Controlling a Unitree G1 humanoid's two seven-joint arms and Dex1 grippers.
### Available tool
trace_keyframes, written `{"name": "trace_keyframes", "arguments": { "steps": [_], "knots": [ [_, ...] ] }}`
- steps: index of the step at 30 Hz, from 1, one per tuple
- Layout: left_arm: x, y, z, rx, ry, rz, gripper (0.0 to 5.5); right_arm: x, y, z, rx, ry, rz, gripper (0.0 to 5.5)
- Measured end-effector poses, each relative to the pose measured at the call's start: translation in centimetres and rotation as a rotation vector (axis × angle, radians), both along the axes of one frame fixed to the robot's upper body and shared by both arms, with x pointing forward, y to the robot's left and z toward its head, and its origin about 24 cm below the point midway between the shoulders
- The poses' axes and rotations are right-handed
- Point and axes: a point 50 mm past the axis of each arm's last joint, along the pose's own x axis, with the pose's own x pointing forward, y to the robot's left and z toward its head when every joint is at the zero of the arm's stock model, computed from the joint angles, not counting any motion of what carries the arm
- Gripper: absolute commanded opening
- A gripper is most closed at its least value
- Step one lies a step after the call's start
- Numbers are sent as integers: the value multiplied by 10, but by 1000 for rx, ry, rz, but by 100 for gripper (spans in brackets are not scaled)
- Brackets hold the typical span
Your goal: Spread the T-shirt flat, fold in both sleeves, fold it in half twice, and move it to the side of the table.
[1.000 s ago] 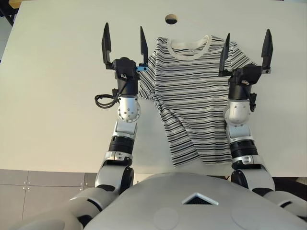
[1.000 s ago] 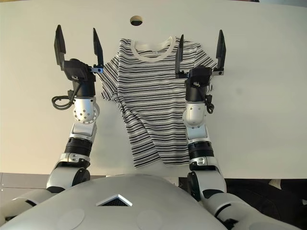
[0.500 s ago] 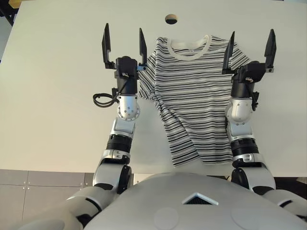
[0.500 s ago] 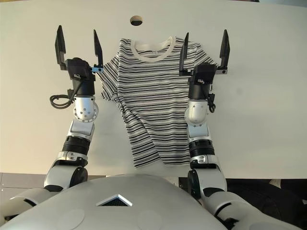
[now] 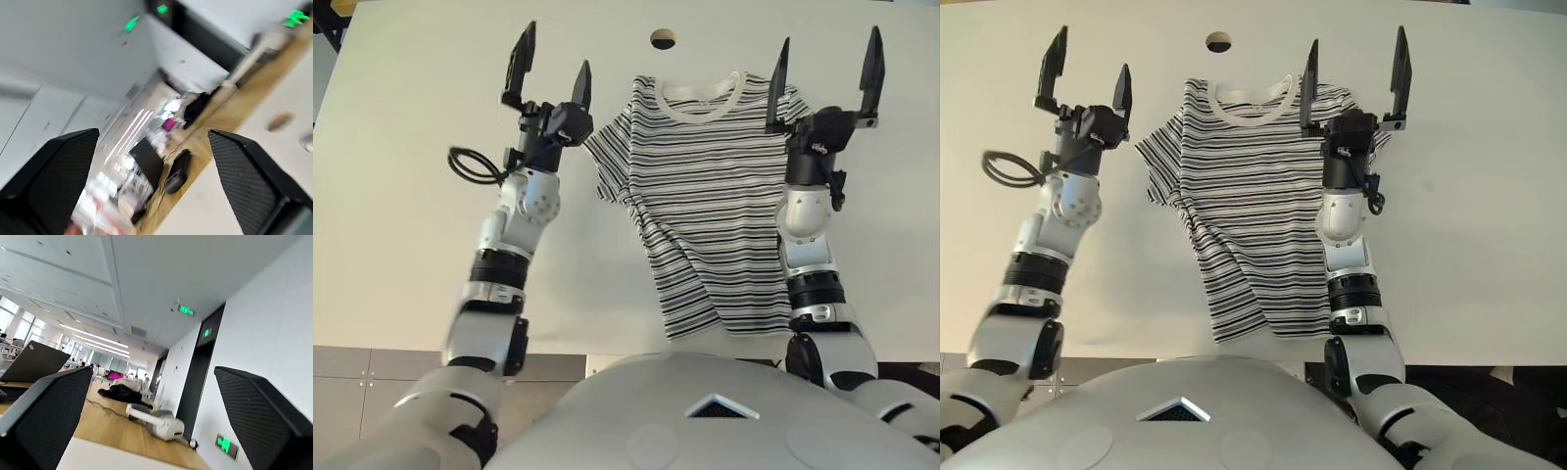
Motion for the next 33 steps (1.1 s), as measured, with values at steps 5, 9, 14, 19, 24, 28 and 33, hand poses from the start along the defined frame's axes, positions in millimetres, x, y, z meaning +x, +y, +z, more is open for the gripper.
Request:
{"name": "trace_keyframes", "arguments": {
  "steps": [5, 9, 14, 19, 24, 28, 33],
  "knots": [
    [2, -8, -15, 260, 172, -163, 415, -4, -9, -4, -39, 7, -29, 457],
    [3, -10, -33, 367, 284, -209, 415, -6, -18, -6, -56, 11, -59, 457],
    [7, -12, -43, 499, 338, -238, 415, -9, -28, -3, -78, 1, -85, 457],
    [13, -10, -42, 619, 342, -258, 415, -10, -34, 3, -101, -19, -97, 457],
    [12, 15, -34, 726, 364, -238, 415, -13, -30, 7, -139, -39, -84, 457],
    [0, 50, -29, 759, 395, -147, 415, -17, -24, 4, -176, -33, -64, 457],
    [0, 67, -29, 737, 400, -44, 415, -16, -22, -2, -188, -14, -60, 457]
  ]
}}
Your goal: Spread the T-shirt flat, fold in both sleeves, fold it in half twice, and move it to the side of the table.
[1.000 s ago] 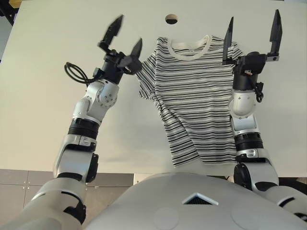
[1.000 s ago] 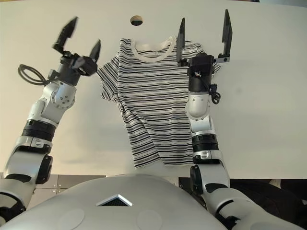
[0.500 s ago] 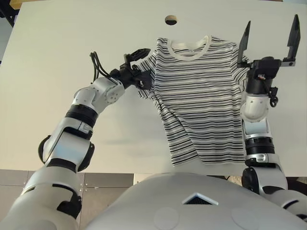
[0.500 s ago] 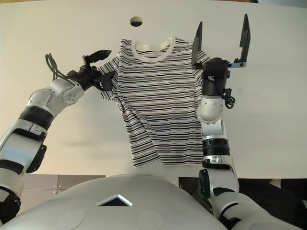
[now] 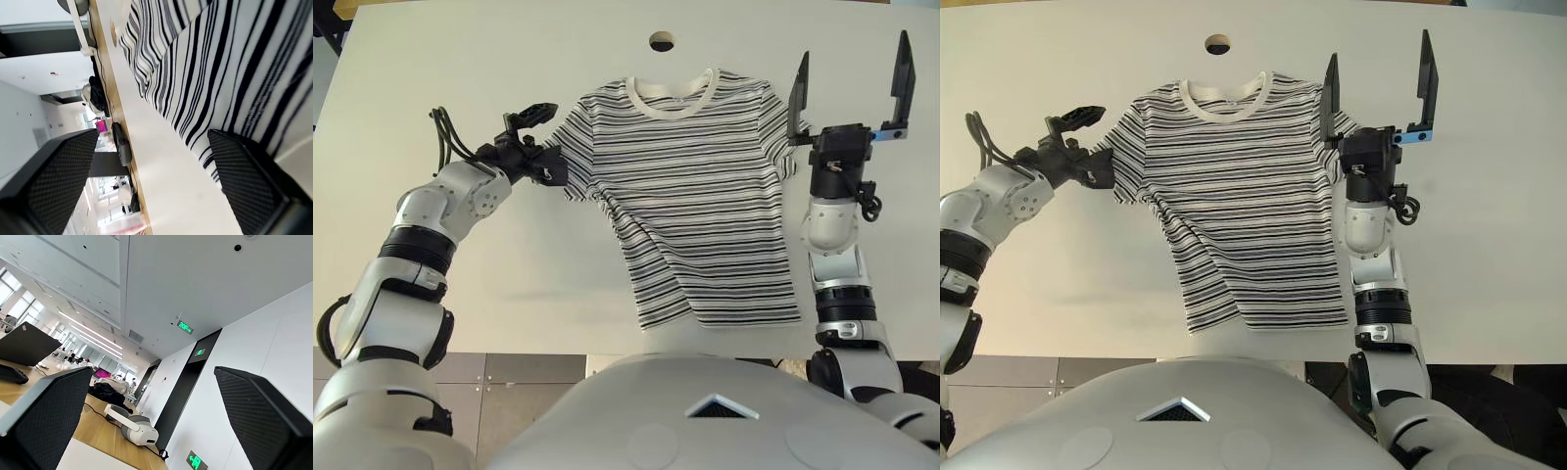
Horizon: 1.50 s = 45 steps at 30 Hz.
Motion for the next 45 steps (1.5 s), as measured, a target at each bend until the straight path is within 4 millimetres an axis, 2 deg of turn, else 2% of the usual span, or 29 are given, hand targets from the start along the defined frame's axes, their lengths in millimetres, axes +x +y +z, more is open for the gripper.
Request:
{"name": "trace_keyframes", "arguments": {
  "steps": [5, 7, 9, 10, 12, 14, 16, 19, 22, 27, 32, 35, 43, 45],
  "knots": [
    [12, -10, 20, -188, -224, 31, 415, 0, 7, -5, -23, 20, 24, 457],
    [15, -24, 58, -386, -467, -8, 415, 0, 6, -3, -28, 9, 22, 457],
    [1, -36, 86, -550, -584, -77, 415, -1, 4, 0, -32, -2, 20, 457],
    [-15, -45, 88, -627, -564, -126, 415, -1, 3, 1, -33, -6, 16, 457],
    [-50, -66, 76, -702, -419, -233, 415, 0, 2, 2, -36, -7, 7, 457],
    [-104, -94, 50, -677, -109, -436, 415, 2, 0, 4, -40, 0, -4, 457],
    [-139, -101, 31, -625, 99, -530, 415, 5, -5, 10, -42, -14, -18, 457],
    [-160, -95, 19, -536, 261, -574, 415, 11, -12, 26, -53, -66, -38, 457],
    [-160, -98, 20, -521, 274, -601, 415, 12, -17, 29, -67, -63, -51, 457],
    [-147, -114, 30, -529, 204, -653, 415, 12, -16, 30, -77, -62, -44, 457],
    [-149, -122, 18, -405, 297, -737, 415, 13, -13, 28, -86, -46, -36, 457],
    [-154, -120, 3, -282, 394, -778, 415, 13, -11, 29, -88, -48, -29, 457],
    [-148, -111, 5, -202, 401, -839, 415, 8, -5, 31, -93, -61, -17, 457],
    [-152, -101, 8, -161, 415, -857, 415, 6, -2, 27, -89, -50, -13, 457]
  ]
}}
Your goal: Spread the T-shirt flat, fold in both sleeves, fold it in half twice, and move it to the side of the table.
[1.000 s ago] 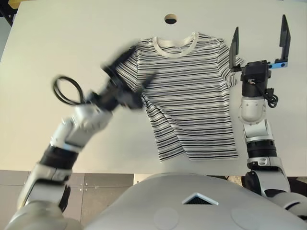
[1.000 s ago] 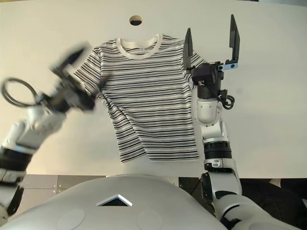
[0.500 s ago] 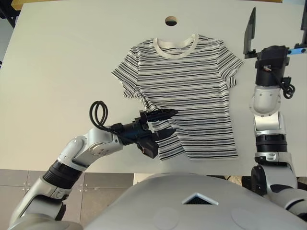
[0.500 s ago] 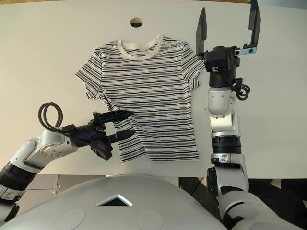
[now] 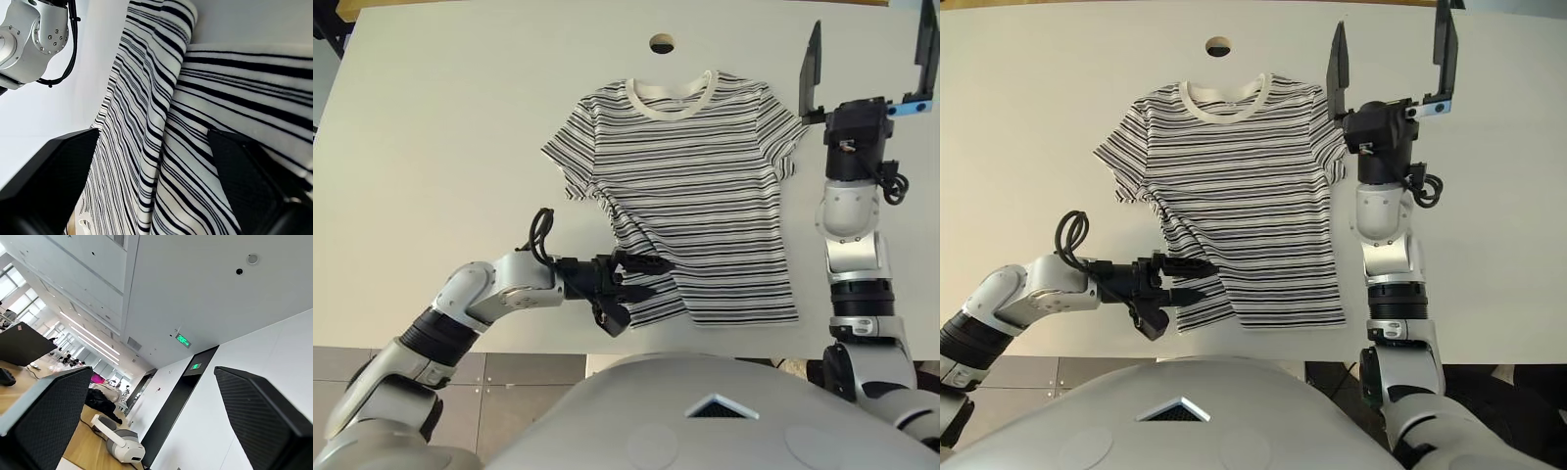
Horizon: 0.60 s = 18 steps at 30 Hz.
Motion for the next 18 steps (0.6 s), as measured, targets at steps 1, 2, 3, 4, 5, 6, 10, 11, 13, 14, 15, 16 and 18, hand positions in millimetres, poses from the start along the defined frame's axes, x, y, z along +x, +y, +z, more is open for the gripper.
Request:
{"name": "trace_keyframes", "arguments": {
  "steps": [1, 2, 3, 4, 5, 6, 10, 11, 13, 14, 15, 16, 18],
  "knots": [
    [-2, 5, 1, 15, 3, 1, 415, 0, 1, -1, 2, 2, 3, 457],
    [-5, 13, 3, 32, 15, 10, 415, 0, 3, -1, 1, 3, 5, 457],
    [-10, 25, 6, 57, 39, 29, 415, 0, 4, -2, 1, 4, 6, 457],
    [-13, 33, 8, 73, 56, 47, 415, 0, 5, -2, 4, 4, 9, 457],
    [-16, 39, 10, 84, 68, 67, 415, 0, 6, -3, 1, 6, 12, 457],
    [-17, 44, 11, 94, 73, 88, 415, 0, 6, -3, -1, 7, 11, 457],
    [-26, 59, 12, 114, 115, 184, 415, 1, 5, -7, -2, 22, 4, 457],
    [-27, 61, 12, 112, 118, 198, 415, 1, 5, -7, -3, 24, 3, 457],
    [-27, 63, 11, 97, 111, 234, 415, 1, 4, -8, -4, 28, 3, 457],
    [-27, 64, 11, 93, 110, 251, 415, 2, 4, -8, -5, 31, 3, 457],
    [-28, 65, 11, 90, 108, 263, 415, 2, 4, -8, -8, 33, 2, 457],
    [-29, 66, 11, 86, 109, 276, 415, 2, 3, -8, -12, 33, 2, 457],
    [-32, 67, 12, 78, 106, 304, 415, 3, 1, -9, -19, 37, 0, 457]
  ]
}}
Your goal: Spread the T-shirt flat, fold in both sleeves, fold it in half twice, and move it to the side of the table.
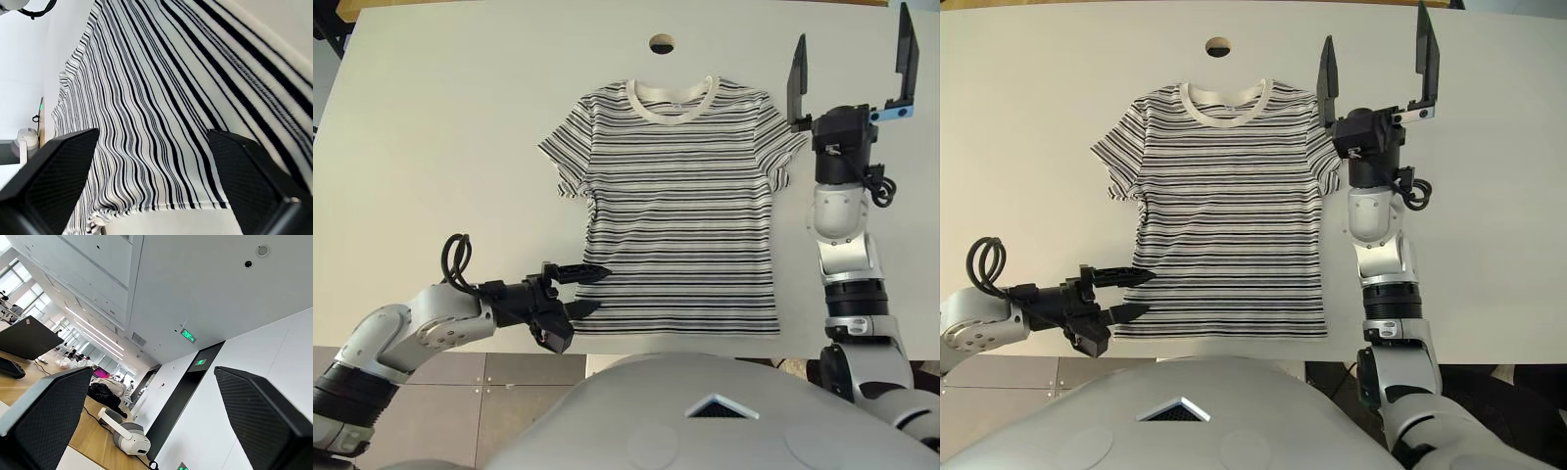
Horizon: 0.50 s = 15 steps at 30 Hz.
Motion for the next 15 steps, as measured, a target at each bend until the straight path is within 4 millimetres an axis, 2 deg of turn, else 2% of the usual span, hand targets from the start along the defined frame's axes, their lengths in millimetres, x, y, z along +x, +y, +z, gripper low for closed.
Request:
{"name": "trace_keyframes", "arguments": {
  "steps": [4, 8, 10, 11, 13, 15],
  "knots": [
    [-1, 6, 11, -11, -53, 81, 415, 1, -2, 1, -20, 2, 5, 457],
    [12, -9, 62, -290, -249, 190, 415, 4, 0, 2, -24, 0, 14, 457],
    [22, -7, 81, -399, -346, 283, 415, 4, 0, 3, -23, -7, 19, 457],
    [34, 0, 86, -428, -421, 362, 415, 4, 1, 3, -21, -10, 23, 457],
    [57, 14, 81, -396, -525, 489, 415, 4, 3, 1, -15, -3, 33, 457],
    [91, 44, 59, -198, -655, 692, 415, 4, 8, -6, 3, 14, 39, 457]
  ]
}}
